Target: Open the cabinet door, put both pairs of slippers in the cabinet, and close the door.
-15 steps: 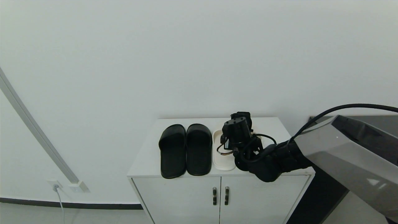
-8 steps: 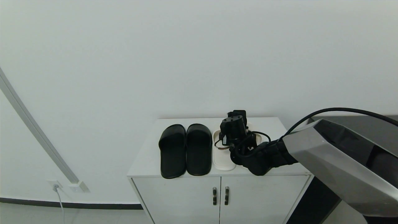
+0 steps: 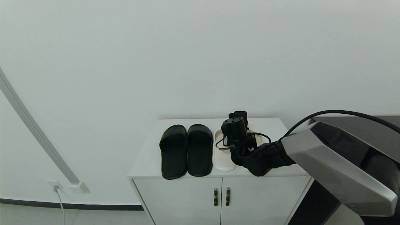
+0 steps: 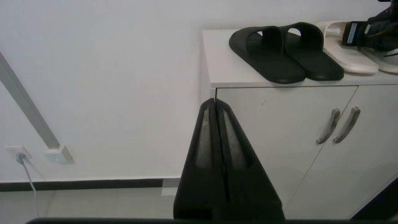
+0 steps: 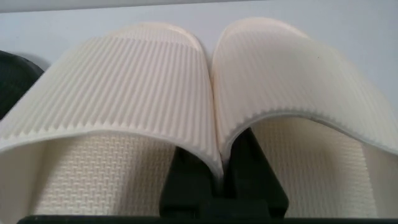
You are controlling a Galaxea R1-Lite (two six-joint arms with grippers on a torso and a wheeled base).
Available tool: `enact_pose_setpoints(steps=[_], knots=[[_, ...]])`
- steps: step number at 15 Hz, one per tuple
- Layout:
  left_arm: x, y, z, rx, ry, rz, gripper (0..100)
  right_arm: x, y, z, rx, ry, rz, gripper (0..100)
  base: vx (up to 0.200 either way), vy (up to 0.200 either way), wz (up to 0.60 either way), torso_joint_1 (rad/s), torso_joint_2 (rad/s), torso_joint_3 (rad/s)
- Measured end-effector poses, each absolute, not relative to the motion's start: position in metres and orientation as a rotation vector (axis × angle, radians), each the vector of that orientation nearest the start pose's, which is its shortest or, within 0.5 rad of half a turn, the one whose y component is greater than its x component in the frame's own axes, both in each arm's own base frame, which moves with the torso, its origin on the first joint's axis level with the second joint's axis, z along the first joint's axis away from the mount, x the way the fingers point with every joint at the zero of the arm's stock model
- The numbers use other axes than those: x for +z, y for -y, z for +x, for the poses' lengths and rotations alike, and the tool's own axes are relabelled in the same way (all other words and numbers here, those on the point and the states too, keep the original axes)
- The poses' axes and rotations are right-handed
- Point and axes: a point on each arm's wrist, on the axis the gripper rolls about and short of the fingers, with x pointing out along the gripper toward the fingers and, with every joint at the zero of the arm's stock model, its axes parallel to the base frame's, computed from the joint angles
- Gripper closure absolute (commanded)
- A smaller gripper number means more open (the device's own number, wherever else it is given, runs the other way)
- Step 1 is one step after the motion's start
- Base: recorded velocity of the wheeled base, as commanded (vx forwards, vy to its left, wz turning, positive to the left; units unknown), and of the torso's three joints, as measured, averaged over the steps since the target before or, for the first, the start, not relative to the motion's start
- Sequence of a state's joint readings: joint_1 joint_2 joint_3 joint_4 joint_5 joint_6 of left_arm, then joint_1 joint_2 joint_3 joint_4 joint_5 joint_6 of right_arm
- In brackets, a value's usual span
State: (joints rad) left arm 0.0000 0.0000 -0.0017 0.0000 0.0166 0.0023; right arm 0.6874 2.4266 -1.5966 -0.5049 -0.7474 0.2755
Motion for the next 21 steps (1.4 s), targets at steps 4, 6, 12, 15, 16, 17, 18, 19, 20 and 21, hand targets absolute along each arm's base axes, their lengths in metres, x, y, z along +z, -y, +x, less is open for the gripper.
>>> enact_pose_setpoints(steps=[4, 6, 12, 15, 16, 17, 18, 19, 20, 21], knots=[[0.076, 0.0, -0.023, 0.018, 0.002, 0.0, 100, 0.091, -0.297, 0.387, -0.094, -0.238, 0.053, 100, 0.0, 0.0, 0.0, 0.0, 0.0, 0.0], [0.076, 0.0, -0.023, 0.018, 0.002, 0.0, 100, 0.101, -0.292, 0.38, -0.084, -0.235, 0.041, 100, 0.0, 0.0, 0.0, 0.0, 0.0, 0.0], [0.076, 0.0, -0.023, 0.017, 0.002, 0.0, 100, 0.144, -0.264, 0.318, 0.12, -0.188, -0.051, 100, 0.0, 0.0, 0.0, 0.0, 0.0, 0.0], [0.076, 0.0, -0.023, 0.015, 0.002, 0.0, 100, 0.159, -0.249, 0.273, 0.343, -0.198, -0.084, 100, 0.0, 0.0, 0.0, 0.0, 0.0, 0.0], [0.076, 0.0, -0.023, 0.015, 0.002, 0.0, 100, 0.163, -0.243, 0.259, 0.44, -0.202, -0.09, 100, 0.0, 0.0, 0.0, 0.0, 0.0, 0.0], [0.076, 0.0, -0.023, 0.015, 0.002, 0.0, 100, 0.168, -0.235, 0.245, 0.538, -0.204, -0.095, 100, 0.0, 0.0, 0.0, 0.0, 0.0, 0.0], [0.076, 0.0, -0.023, 0.015, 0.002, 0.0, 100, 0.172, -0.228, 0.234, 0.623, -0.204, -0.099, 100, 0.0, 0.0, 0.0, 0.0, 0.0, 0.0], [0.076, 0.0, -0.023, 0.015, 0.002, 0.0, 100, 0.173, -0.219, 0.223, 0.712, -0.207, -0.107, 100, 0.0, 0.0, 0.0, 0.0, 0.0, 0.0], [0.076, 0.0, -0.023, 0.014, 0.002, 0.0, 100, 0.174, -0.208, 0.214, 0.789, -0.209, -0.123, 100, 0.0, 0.0, 0.0, 0.0, 0.0, 0.0], [0.076, 0.0, -0.023, 0.014, 0.002, 0.001, 100, 0.172, -0.196, 0.208, 0.846, -0.212, -0.146, 100, 0.0, 0.0, 0.0, 0.0, 0.0, 0.0]])
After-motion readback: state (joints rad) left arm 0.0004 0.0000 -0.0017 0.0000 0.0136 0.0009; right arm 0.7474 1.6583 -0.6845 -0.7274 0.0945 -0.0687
